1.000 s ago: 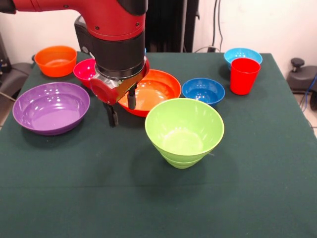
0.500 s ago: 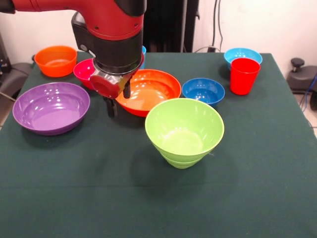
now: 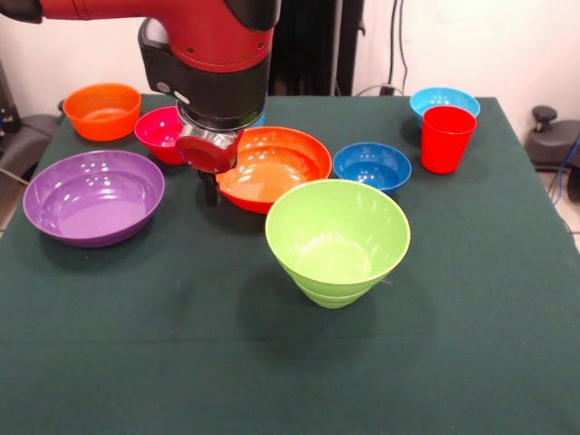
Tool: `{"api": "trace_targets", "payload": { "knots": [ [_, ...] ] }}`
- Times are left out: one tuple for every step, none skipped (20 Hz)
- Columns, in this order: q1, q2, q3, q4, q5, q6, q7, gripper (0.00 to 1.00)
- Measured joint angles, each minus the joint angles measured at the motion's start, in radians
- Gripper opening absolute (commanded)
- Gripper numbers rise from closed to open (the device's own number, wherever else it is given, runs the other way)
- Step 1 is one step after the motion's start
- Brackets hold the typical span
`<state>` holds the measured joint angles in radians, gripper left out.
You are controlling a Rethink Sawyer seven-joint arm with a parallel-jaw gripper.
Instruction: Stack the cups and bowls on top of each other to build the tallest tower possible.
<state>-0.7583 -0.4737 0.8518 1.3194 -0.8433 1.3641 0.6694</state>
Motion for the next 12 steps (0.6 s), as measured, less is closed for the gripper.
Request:
{"api": "trace_targets", "payload": {
  "knots": [
    [0.003,-0.001,0.000,0.000,0.000,0.000,-0.006,1.00],
    [0.004,-0.002,0.000,0.000,0.000,0.000,-0.007,1.00],
    [0.005,-0.002,0.000,0.000,0.000,0.000,-0.007,1.00],
    [0.007,-0.003,0.000,0.000,0.000,0.000,-0.007,1.00],
    [0.008,-0.003,0.000,0.000,0.000,0.000,-0.007,1.00],
    [0.010,-0.004,0.000,0.000,0.000,0.000,-0.007,1.00],
    [0.012,-0.004,0.000,0.000,0.000,0.000,-0.007,1.00],
    [0.013,-0.004,0.000,0.000,0.000,0.000,-0.007,1.00],
    [0.013,-0.004,0.000,0.000,0.000,0.000,-0.007,1.00],
    [0.014,-0.004,0.000,0.000,0.000,0.000,-0.007,1.00],
    [0.014,-0.004,0.000,0.000,0.000,0.000,-0.007,1.00],
    [0.014,-0.004,0.000,0.000,0.000,0.000,-0.007,1.00]
  ]
}}
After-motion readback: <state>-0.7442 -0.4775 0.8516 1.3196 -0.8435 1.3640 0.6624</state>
